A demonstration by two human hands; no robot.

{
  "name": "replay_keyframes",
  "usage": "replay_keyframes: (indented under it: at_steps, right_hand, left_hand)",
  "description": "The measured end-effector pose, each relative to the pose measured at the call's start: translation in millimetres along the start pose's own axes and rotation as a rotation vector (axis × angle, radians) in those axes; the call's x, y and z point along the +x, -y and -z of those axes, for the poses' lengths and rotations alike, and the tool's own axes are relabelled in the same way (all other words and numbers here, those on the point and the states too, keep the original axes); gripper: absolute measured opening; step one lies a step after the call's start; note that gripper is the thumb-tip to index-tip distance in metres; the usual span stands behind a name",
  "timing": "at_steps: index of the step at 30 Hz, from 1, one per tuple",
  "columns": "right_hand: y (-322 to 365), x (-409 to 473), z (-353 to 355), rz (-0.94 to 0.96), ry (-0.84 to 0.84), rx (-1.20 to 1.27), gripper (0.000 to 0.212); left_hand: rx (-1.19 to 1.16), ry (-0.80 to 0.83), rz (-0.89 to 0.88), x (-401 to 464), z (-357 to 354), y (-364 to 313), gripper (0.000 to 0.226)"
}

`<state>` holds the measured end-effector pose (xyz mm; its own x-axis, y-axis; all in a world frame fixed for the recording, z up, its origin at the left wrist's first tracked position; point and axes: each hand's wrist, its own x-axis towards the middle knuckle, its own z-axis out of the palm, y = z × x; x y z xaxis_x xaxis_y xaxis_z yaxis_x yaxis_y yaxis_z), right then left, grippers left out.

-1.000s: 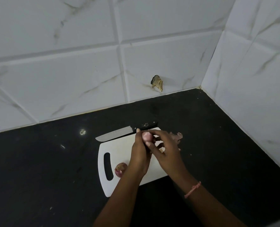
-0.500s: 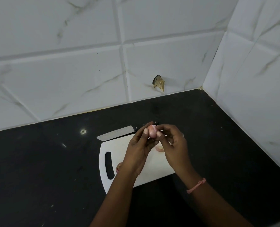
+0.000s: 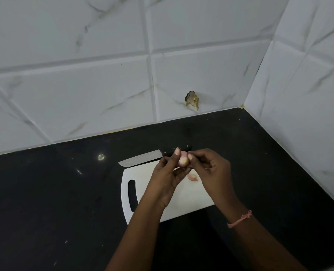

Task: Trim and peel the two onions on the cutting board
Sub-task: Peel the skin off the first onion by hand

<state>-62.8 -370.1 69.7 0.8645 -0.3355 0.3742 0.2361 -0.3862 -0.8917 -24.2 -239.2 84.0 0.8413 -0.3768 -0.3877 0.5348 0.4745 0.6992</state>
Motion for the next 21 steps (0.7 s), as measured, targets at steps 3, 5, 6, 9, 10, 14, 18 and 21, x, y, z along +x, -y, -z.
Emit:
replay_keyframes:
  at_steps: [3,5,6,9,10,14,18,21]
  right_hand:
    - [3.5,2.1,1.5,-0.013,0.054,0.008,0.018]
    - [6.4,2.2,0.5,-0.013,0.069,0.023,0.019]
    - [7.2,1.9,-0.3,-0.025,0.066,0.033,0.016]
    - [7.4,1.4,-1.6,-0.126,0.017,0.075,0.006]
    - [6.9,1.8,-2.2,-0.169,0.006,0.105,0.006]
    - [9.5,0.9,-5.6,-0.167,0.127,0.151,0.027]
    - [10.1,-1.2,-9.6,-0.118,0.191,0.027,0.04]
    - [14.0,-0.7,-9.3,-0.158,0.183,0.069,0.034]
  left_hand:
    - [-0.015,0.003,-0.01,-0.7,2.1,-1.6,0.045]
    - [-0.014,0.01,-0.016,-1.2,2.3,-1.9,0.041]
    - [-0.018,0.01,-0.018,-1.6,2.0,-2.1,0.041]
    - [-0.015,0.005,0.008,-4.3,-0.1,-4.4,0.053]
    - [-0.022,0.003,0.022,-4.9,-0.6,-5.2,0.056]
    - [-0.057,-0.012,0.052,-4.8,-1.6,-7.2,0.052]
    - [0.161,0.01,0.01,-6.0,1.0,-6.3,0.053]
    - [0.449,0.02,-0.16,-9.3,5.6,-6.3,0.046]
